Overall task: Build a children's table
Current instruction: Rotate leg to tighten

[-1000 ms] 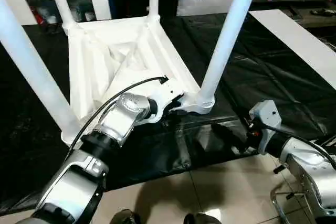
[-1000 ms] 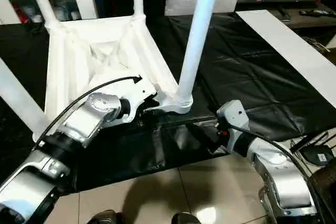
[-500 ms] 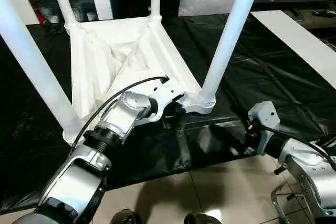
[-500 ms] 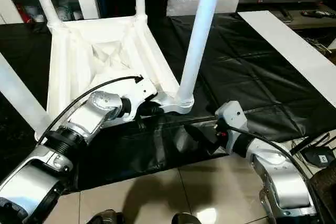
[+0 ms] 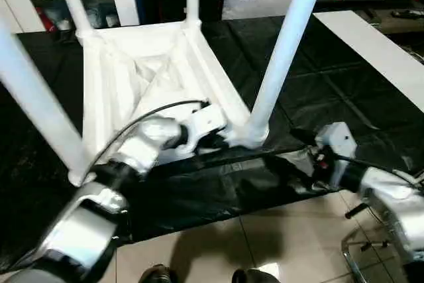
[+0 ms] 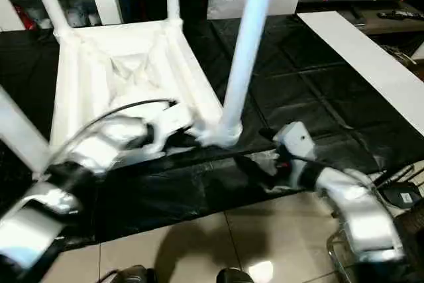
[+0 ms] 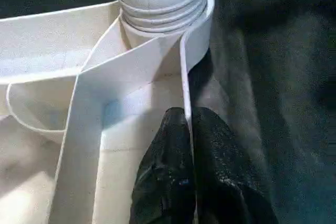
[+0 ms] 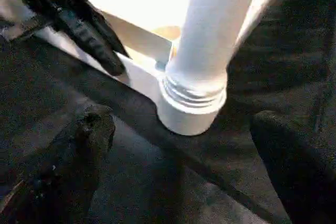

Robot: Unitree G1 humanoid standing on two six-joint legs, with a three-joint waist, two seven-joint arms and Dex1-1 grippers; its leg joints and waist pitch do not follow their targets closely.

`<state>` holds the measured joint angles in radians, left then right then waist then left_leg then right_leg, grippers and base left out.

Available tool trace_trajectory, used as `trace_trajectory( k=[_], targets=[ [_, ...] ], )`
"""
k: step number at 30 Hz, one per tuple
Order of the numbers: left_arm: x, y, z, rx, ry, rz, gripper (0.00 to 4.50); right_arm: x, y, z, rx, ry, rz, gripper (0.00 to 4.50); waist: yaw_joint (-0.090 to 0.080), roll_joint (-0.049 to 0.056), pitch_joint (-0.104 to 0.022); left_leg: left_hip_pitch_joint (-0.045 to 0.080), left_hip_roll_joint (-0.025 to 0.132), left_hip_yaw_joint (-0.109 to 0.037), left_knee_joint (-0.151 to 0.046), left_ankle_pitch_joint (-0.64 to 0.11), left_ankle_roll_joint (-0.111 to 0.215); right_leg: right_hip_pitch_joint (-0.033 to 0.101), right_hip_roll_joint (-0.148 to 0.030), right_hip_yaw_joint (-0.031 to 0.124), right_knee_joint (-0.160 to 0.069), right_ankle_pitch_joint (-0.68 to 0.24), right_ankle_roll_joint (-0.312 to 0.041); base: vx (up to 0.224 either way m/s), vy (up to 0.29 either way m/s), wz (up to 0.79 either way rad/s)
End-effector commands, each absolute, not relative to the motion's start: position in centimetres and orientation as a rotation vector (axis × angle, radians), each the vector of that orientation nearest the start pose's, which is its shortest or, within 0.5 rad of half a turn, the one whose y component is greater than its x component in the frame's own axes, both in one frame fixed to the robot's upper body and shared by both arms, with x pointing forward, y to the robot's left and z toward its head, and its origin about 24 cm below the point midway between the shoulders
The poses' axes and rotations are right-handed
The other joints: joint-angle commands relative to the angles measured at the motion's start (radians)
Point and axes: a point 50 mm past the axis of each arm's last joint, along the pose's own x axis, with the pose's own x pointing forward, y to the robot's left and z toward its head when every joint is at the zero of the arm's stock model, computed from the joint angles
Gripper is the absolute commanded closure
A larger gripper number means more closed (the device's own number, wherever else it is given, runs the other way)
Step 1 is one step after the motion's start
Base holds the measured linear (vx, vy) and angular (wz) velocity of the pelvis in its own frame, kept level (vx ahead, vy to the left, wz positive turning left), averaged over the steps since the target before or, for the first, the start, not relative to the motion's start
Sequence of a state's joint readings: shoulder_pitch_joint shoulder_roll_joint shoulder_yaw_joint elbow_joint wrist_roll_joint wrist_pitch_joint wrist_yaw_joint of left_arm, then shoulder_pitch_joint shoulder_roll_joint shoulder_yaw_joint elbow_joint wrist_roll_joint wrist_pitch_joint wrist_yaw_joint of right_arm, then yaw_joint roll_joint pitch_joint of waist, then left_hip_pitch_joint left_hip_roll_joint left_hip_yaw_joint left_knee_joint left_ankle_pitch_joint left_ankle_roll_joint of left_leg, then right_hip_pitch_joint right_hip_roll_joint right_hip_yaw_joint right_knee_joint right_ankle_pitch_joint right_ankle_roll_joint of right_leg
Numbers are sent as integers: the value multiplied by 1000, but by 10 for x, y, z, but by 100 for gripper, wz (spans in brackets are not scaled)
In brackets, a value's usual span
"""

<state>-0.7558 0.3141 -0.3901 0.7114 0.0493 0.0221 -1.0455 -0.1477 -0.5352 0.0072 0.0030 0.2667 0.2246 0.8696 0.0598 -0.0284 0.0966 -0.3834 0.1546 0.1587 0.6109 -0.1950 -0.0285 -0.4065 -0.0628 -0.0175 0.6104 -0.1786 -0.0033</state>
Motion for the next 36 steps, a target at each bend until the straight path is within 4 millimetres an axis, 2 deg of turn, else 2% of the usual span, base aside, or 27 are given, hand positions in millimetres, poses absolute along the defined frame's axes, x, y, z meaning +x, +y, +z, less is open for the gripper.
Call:
trace_trajectory(
  k=[1,4,5,7,9,11,13,14,21,26,33,36],
  targets=[
    [335,94,78,600,300,-1392,445,264,-203,83,-212,180,926,0,5,-11,-78,16,69,-13,-75,-124,98,51,-86,33,-64,-132,-279,0,0,0],
    [325,99,73,623,336,-1486,445,266,-204,83,-196,190,1012,0,12,-10,-81,20,75,-10,-75,-124,98,53,-90,32,-58,-116,-298,0,0,0],
    [316,103,69,639,367,-1575,445,268,-202,83,-191,209,1103,0,13,-13,-82,21,76,-8,-75,-121,98,51,-88,31,-57,-113,-302,0,0,0],
    [315,103,69,641,372,-1586,449,269,-202,83,-190,212,1116,17,18,-10,-81,25,76,-3,-74,-116,100,47,-88,32,-56,-107,-307,0,0,0],
    [312,104,68,652,374,-1626,449,270,-198,83,-174,222,1183,17,29,-11,-84,30,76,1,-72,-114,105,45,-87,31,-54,-98,-312,0,0,0],
    [310,104,68,663,373,-1661,450,272,-192,83,-179,227,1259,45,33,-11,-86,29,77,3,-72,-112,106,45,-89,29,-51,-95,-315,0,0,0],
    [309,104,68,668,372,-1677,450,274,-189,81,-196,228,1293,58,36,-10,-85,31,78,5,-73,-117,100,42,-89,28,-52,-103,-313,0,0,0],
    [308,104,68,674,370,-1682,450,278,-187,81,-183,229,1317,58,36,-10,-87,28,78,4,-74,-121,96,45,-91,26,-52,-113,-312,0,0,0],
    [307,102,70,687,367,-1704,450,287,-179,76,-140,250,1380,137,48,-5,-90,26,78,5,-73,-126,78,46,-92,25,-50,-122,-312,0,0,0],
    [307,103,69,694,377,-1708,450,288,-173,71,-124,270,1435,174,56,-4,-95,25,77,6,-69,-95,87,48,-91,24,-42,-65,-323,0,0,0],
    [308,104,69,664,372,-1681,450,291,-173,72,-104,263,1441,230,57,-4,-96,24,77,6,-69,-103,81,48,-91,23,-43,-87,-321,0,0,0],
    [309,103,69,634,373,-1655,450,289,-172,72,-91,261,1451,241,57,-2,-97,25,77,6,-69,-101,80,48,-90,23,-42,-76,-324,0,0,0]
  ],
)
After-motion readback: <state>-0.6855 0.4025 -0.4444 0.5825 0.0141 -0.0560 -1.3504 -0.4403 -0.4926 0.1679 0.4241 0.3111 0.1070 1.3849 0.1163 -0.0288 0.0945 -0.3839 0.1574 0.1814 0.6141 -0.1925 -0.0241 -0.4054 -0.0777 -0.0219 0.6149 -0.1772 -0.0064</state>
